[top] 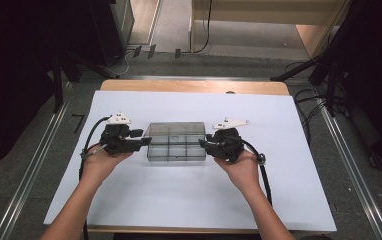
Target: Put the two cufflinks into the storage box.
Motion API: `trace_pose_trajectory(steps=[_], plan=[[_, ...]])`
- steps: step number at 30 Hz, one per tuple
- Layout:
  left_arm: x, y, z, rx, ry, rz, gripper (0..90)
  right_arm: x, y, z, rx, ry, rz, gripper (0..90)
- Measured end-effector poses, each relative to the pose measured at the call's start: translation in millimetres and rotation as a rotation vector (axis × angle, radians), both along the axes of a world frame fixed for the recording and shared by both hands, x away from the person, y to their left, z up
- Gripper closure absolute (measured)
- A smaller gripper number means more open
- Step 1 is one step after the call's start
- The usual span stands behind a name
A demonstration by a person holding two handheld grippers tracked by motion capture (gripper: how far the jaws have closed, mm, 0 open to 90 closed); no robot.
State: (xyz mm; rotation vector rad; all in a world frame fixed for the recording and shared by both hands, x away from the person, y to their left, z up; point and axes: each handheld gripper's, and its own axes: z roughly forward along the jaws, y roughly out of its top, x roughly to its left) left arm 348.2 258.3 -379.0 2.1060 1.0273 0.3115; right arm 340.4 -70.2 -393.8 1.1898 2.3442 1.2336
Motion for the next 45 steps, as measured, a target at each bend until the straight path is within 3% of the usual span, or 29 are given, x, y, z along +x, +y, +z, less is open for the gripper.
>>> trace_pose_trajectory(steps=[3,8,11,19,22,32,36,40,45], plan=[[5.9,-0.3,2.9,0.018,0.001,-0.009,53.2,6.9,-3.1,3.8,-0.003,-0.011,-0.013,67.5],[12.2,-1.9,7.5,0.008,-0.006,-0.003,54.7,15.7,-3.3,10.7,0.005,-0.018,-0.009,67.5],[18.3,-4.2,14.0,0.017,-0.017,0.001,55.7,25.7,1.1,17.1,-0.015,-0.043,0.003,67.9],[34.7,-12.4,23.8,0.025,-0.054,0.000,60.5,48.1,3.4,25.8,-0.003,-0.037,-0.003,68.3],[45.7,-12.9,22.3,0.013,-0.043,0.020,60.7,54.5,5.0,25.8,-0.001,-0.039,-0.011,68.3],[63.5,-19.5,15.0,0.005,-0.061,0.082,60.1,73.9,11.1,19.1,-0.012,-0.054,-0.050,68.2],[70.2,-20.6,8.7,-0.004,-0.041,0.108,59.8,82.1,14.4,12.5,-0.003,-0.042,-0.073,68.2],[77.1,-20.7,1.8,-0.054,-0.008,0.136,57.8,88.5,16.6,4.2,-0.007,-0.028,-0.089,68.1],[83.5,-24.8,-6.7,-0.030,-0.012,0.157,56.7,95.1,20.2,-5.6,-0.006,0.002,-0.116,68.1]])
